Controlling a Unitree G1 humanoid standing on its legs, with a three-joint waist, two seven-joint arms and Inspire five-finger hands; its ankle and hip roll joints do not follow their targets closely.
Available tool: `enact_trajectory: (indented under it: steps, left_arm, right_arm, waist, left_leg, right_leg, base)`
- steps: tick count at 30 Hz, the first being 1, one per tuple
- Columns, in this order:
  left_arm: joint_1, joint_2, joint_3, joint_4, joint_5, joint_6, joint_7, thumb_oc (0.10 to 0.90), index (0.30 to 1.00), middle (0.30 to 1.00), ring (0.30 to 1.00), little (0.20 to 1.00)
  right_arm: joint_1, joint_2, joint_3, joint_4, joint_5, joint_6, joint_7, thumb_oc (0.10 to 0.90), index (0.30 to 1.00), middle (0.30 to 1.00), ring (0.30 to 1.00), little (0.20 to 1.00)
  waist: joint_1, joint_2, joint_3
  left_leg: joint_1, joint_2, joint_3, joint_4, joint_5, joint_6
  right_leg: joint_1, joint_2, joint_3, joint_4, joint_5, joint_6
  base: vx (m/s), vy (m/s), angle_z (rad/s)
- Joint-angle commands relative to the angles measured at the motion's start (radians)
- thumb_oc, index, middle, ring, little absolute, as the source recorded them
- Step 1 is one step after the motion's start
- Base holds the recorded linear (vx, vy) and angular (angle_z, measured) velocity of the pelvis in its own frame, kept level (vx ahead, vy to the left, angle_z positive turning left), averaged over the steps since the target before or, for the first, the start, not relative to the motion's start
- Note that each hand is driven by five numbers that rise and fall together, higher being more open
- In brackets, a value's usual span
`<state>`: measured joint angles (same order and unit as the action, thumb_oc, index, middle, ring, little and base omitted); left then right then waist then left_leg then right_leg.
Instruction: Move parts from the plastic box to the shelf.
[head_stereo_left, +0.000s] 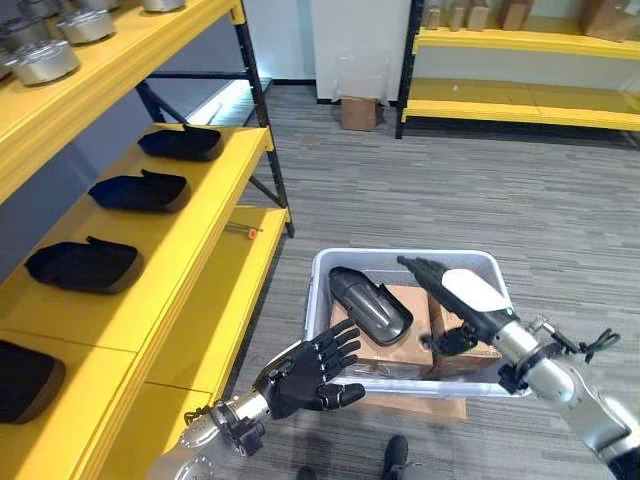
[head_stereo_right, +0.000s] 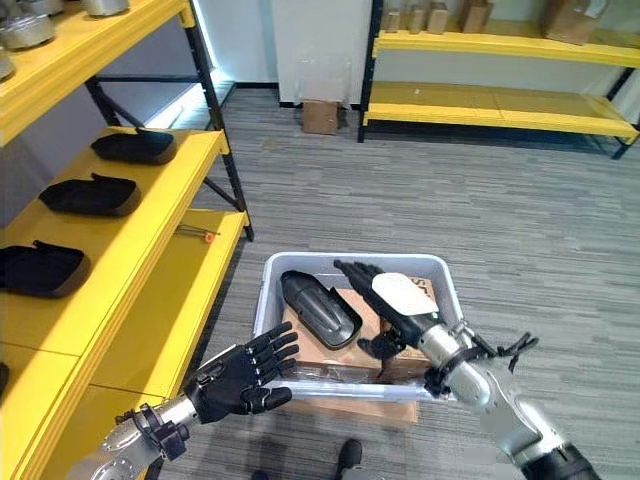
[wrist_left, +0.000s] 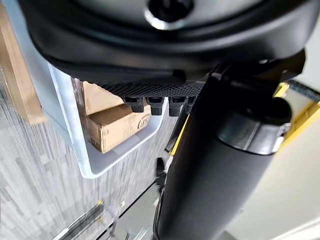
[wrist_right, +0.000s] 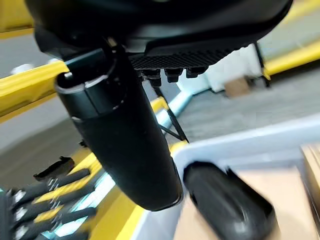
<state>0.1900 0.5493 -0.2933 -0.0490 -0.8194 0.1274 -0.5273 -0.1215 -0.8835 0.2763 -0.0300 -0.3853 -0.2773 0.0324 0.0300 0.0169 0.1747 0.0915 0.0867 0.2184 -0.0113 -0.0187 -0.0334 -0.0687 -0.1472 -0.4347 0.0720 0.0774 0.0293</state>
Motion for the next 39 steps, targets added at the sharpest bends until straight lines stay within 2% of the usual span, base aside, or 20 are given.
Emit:
enact_trajectory:
  steps: [1,2,3,4,5,7,8,11,12,13,16,19,21,27,30,31,36,38,39]
  left_arm:
    - [-0.07,0.049,0.011,-0.107,-0.048,-0.057,-0.022,0.9,1.0,1.0,1.0,1.0]
    - [-0.077,0.052,0.011,-0.103,-0.055,-0.064,-0.03,0.9,1.0,1.0,1.0,1.0]
    - [-0.078,0.052,0.01,-0.102,-0.055,-0.065,-0.031,0.9,1.0,1.0,1.0,1.0]
    - [-0.091,0.049,0.007,-0.101,-0.059,-0.073,-0.031,0.9,1.0,1.0,1.0,1.0]
    - [-0.114,0.046,-0.003,-0.091,-0.068,-0.076,-0.034,0.9,1.0,1.0,1.0,1.0]
    - [-0.133,0.041,-0.011,-0.075,-0.068,-0.074,-0.04,0.9,1.0,1.0,1.0,1.0]
    - [-0.133,0.035,-0.016,-0.064,-0.067,-0.072,-0.049,0.9,1.0,1.0,1.0,1.0]
    - [-0.104,0.034,-0.013,-0.073,-0.063,-0.068,-0.059,0.9,1.0,1.0,1.0,1.0]
    - [-0.083,0.034,-0.008,-0.081,-0.065,-0.066,-0.058,0.9,1.0,1.0,1.0,1.0]
    - [-0.075,0.035,-0.005,-0.083,-0.073,-0.065,-0.061,0.9,1.0,1.0,1.0,1.0]
    - [-0.056,0.037,0.002,-0.075,-0.077,-0.067,-0.083,0.9,1.0,1.0,1.0,1.0]
    - [-0.037,0.029,0.001,-0.07,-0.049,-0.068,-0.119,0.9,1.0,1.0,1.0,1.0]
    - [-0.033,0.04,0.006,-0.071,-0.056,-0.058,-0.102,0.9,1.0,1.0,1.0,1.0]
    - [-0.03,0.06,0.011,-0.066,-0.058,-0.037,-0.12,0.9,1.0,1.0,1.0,1.0]
    - [-0.045,0.094,0.007,-0.058,-0.081,-0.029,-0.123,0.9,1.0,1.0,1.0,1.0]
    - [-0.052,0.101,0.005,-0.054,-0.086,-0.028,-0.134,0.9,1.0,1.0,1.0,1.0]
    - [-0.07,0.128,-0.002,-0.061,-0.084,-0.028,-0.167,0.9,1.0,1.0,1.0,1.0]
    - [-0.1,0.156,-0.012,-0.059,-0.09,-0.04,-0.183,0.9,1.0,1.0,1.0,1.0]
    - [-0.103,0.157,-0.012,-0.057,-0.091,-0.04,-0.183,0.9,1.0,1.0,1.0,1.0]
  right_arm:
    - [-0.18,-0.051,0.02,-0.041,0.011,-0.05,-0.073,0.9,1.0,1.0,1.0,1.0]
    - [-0.201,-0.067,0.024,-0.044,0.003,-0.052,-0.062,0.9,1.0,1.0,1.0,1.0]
    - [-0.204,-0.071,0.024,-0.045,0.006,-0.05,-0.061,0.9,1.0,1.0,1.0,1.0]
    - [-0.215,-0.084,0.024,-0.055,0.001,-0.043,-0.055,0.9,1.0,1.0,1.0,1.0]
    - [-0.223,-0.089,0.023,-0.06,-0.004,-0.029,-0.054,0.9,1.0,1.0,1.0,1.0]
    - [-0.226,-0.09,0.023,-0.052,-0.012,-0.03,-0.06,0.9,1.0,1.0,1.0,1.0]
    - [-0.219,-0.085,0.022,-0.04,-0.01,-0.036,-0.063,0.9,1.0,1.0,1.0,1.0]
    - [-0.181,-0.073,0.01,-0.044,0.034,-0.043,-0.047,0.9,1.0,1.0,1.0,1.0]
    - [-0.157,-0.063,-0.003,-0.059,-0.015,-0.053,-0.048,0.9,1.0,1.0,1.0,1.0]
    - [-0.147,-0.059,-0.007,-0.063,-0.066,-0.061,-0.044,0.9,1.0,1.0,1.0,1.0]
    - [-0.139,-0.069,0.014,-0.039,-0.082,-0.085,-0.035,0.9,1.0,1.0,1.0,1.0]
    - [-0.092,-0.062,0.003,-0.055,-0.1,-0.064,-0.005,0.9,1.0,1.0,1.0,1.0]
    - [-0.058,-0.072,-0.018,-0.05,-0.1,-0.05,-0.015,0.9,1.0,1.0,1.0,1.0]
    - [-0.064,-0.091,-0.029,0.004,-0.198,-0.052,-0.071,0.9,1.0,1.0,1.0,1.0]
    - [-0.144,-0.147,0.011,0.062,-0.259,-0.037,-0.115,0.9,1.0,1.0,1.0,1.0]
    - [-0.179,-0.164,0.027,0.083,-0.276,-0.029,-0.131,0.9,1.0,1.0,1.0,1.0]
    - [-0.319,-0.232,0.096,0.166,-0.311,0.0,-0.134,0.9,1.0,1.0,1.0,1.0]
    - [-0.441,-0.278,0.172,0.245,-0.306,0.046,-0.153,0.9,1.0,1.0,1.0,1.0]
    - [-0.459,-0.28,0.185,0.255,-0.303,0.055,-0.153,0.9,1.0,1.0,1.0,1.0]
  waist:
    - [0.04,-0.03,0.002]
    - [0.041,-0.028,0.004]
    - [0.041,-0.027,0.004]
    - [0.039,-0.025,0.012]
    - [0.031,-0.021,0.028]
    - [0.022,-0.011,0.043]
    - [0.016,-0.001,0.049]
    - [0.017,0.018,0.048]
    - [0.024,0.028,0.05]
    - [0.027,0.029,0.052]
    - [0.043,0.024,0.049]
    - [0.04,0.015,0.04]
    - [0.036,0.005,0.029]
    - [0.048,-0.012,0.012]
    - [0.067,-0.022,0.024]
    - [0.076,-0.021,0.032]
    - [0.111,-0.025,0.072]
    - [0.14,-0.022,0.114]
    - [0.141,-0.022,0.118]
  left_leg:
    - [-0.039,0.068,0.065,0.064,0.031,-0.034]
    - [-0.04,0.066,0.063,0.11,-0.007,-0.04]
    - [-0.043,0.066,0.066,0.12,-0.011,-0.039]
    - [-0.072,0.075,0.091,0.203,-0.007,-0.045]
    - [-0.102,0.099,0.123,0.282,0.024,-0.06]
    - [-0.134,0.137,0.137,0.318,0.077,-0.084]
    - [-0.14,0.159,0.147,0.278,0.113,-0.097]
    - [-0.138,0.19,0.142,0.138,0.205,-0.125]
    - [-0.162,0.214,0.102,0.081,0.288,-0.147]
    - [-0.174,0.224,0.085,0.07,0.313,-0.153]
    - [-0.168,0.217,0.072,0.034,0.263,-0.138]
    - [-0.129,0.203,0.102,0.017,0.225,-0.125]
    - [-0.093,0.181,0.105,-0.001,0.198,-0.114]
    - [-0.072,0.151,0.091,-0.012,0.168,-0.099]
    - [-0.09,0.147,0.067,0.003,0.156,-0.096]
    - [-0.112,0.149,0.067,0.012,0.167,-0.085]
    - [-0.157,0.15,0.022,0.028,0.16,-0.099]
    - [-0.205,0.156,-0.002,0.041,0.169,-0.102]
    - [-0.21,0.157,-0.004,0.042,0.169,-0.102]
  right_leg:
    - [0.06,-0.018,0.013,0.022,-0.073,0.05]
    - [0.066,-0.023,0.018,0.036,-0.098,0.052]
    - [0.065,-0.024,0.016,0.039,-0.1,0.051]
    - [0.065,-0.031,-0.001,0.05,-0.112,0.037]
    - [0.068,-0.032,-0.016,0.06,-0.125,0.021]
    - [0.076,-0.023,-0.023,0.071,-0.142,0.006]
    - [0.086,-0.016,-0.022,0.074,-0.148,0.005]
    - [0.12,-0.012,-0.013,0.068,-0.153,0.014]
    - [0.143,-0.011,0.007,0.067,-0.161,0.016]
    - [0.152,-0.013,0.017,0.069,-0.166,0.014]
    - [0.173,-0.037,0.025,0.07,-0.167,0.025]
    - [0.198,-0.049,0.008,0.063,-0.162,0.037]
    - [0.207,-0.052,0.008,0.049,-0.149,0.054]
    - [0.209,-0.049,0.019,0.02,-0.131,0.069]
    - [0.189,-0.046,0.02,0.034,-0.139,0.063]
    - [0.172,-0.042,0.009,0.04,-0.13,0.05]
    - [0.141,-0.036,0.01,0.088,-0.176,0.04]
    - [0.099,-0.033,-0.002,0.136,-0.2,0.026]
    - [0.095,-0.033,-0.003,0.14,-0.203,0.025]
  base:
    - [0.05,-0.106,0.2]
    - [0.05,-0.064,0.14]
    - [0.01,-0.103,0.2]
    - [-0.08,-0.099,0.25]
    - [-0.08,-0.121,0.38]
    - [0.01,-0.037,0.48]
    - [0.11,0.075,0.56]
    - [0.19,0.195,0.33]
    - [0.2,0.213,0.14]
    - [0.22,0.252,0.13]
    - [0.11,0.161,-0.19]
    - [0.1,0.154,-0.47]
    - [0.11,0.105,-0.22]
    - [0.09,0.019,0.23]
    - [0.02,-0.036,0.02]
    - [-0.06,-0.05,0.04]
    - [-0.03,-0.064,0.12]
    - [-0.15,-0.114,0.06]
    - [-0.14,-0.12,0.09]
